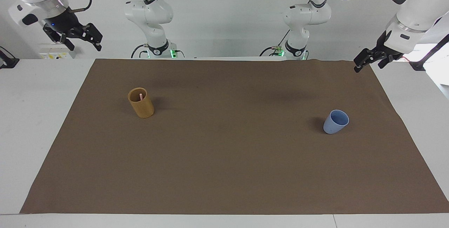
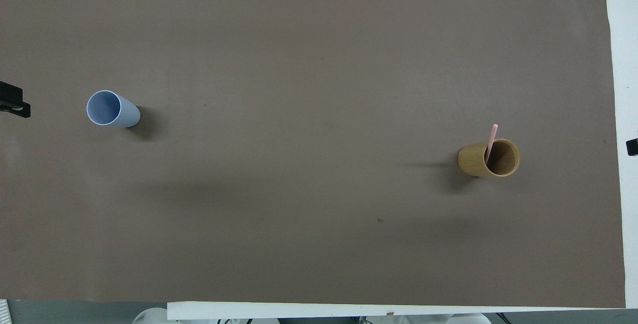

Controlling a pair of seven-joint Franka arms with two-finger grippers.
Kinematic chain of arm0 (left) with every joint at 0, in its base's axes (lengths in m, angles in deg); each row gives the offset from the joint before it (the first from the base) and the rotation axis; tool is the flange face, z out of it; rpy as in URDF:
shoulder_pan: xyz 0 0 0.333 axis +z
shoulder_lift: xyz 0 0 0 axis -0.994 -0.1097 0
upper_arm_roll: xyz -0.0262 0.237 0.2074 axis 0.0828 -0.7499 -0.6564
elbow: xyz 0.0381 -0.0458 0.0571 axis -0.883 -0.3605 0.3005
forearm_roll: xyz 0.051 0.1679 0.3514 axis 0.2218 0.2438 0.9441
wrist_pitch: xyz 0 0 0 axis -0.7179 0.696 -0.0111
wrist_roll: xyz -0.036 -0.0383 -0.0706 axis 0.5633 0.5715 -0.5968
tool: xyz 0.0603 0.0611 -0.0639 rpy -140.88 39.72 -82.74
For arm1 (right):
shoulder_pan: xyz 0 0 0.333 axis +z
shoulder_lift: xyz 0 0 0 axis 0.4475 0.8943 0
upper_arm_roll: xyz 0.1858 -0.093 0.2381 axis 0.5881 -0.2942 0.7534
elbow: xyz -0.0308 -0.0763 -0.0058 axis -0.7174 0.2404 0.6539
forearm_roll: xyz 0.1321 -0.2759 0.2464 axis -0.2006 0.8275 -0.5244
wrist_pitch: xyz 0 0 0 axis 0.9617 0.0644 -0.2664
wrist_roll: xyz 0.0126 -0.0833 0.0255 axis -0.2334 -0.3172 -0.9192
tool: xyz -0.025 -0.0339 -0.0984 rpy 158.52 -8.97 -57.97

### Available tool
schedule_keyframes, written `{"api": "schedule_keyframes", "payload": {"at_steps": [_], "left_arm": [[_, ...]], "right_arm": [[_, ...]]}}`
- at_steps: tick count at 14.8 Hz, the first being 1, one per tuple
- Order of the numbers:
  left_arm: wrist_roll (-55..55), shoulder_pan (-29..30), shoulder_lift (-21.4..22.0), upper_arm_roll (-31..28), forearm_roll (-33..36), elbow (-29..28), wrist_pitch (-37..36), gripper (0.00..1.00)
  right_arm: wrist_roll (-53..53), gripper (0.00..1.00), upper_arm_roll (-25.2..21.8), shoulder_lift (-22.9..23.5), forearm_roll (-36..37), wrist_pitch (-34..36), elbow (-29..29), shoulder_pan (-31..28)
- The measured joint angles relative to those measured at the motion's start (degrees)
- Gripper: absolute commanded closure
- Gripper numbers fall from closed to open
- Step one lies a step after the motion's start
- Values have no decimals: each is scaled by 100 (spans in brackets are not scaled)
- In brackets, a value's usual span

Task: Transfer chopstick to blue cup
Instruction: 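Reach the left gripper to the light blue cup and grasp it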

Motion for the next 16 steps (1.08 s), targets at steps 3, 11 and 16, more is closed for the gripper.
{"api": "schedule_keyframes", "payload": {"at_steps": [3,11,16], "left_arm": [[-38,-4,0,46,0,0,15,0],[-208,33,63,13,1,-1156,1590,0],[-248,216,-228,-11,1,-2480,3415,0]], "right_arm": [[0,0,0,0,0,-68,0,0],[0,0,0,0,-1,-70,0,0],[-11,0,17,-14,-106,-11,0,30]]}}
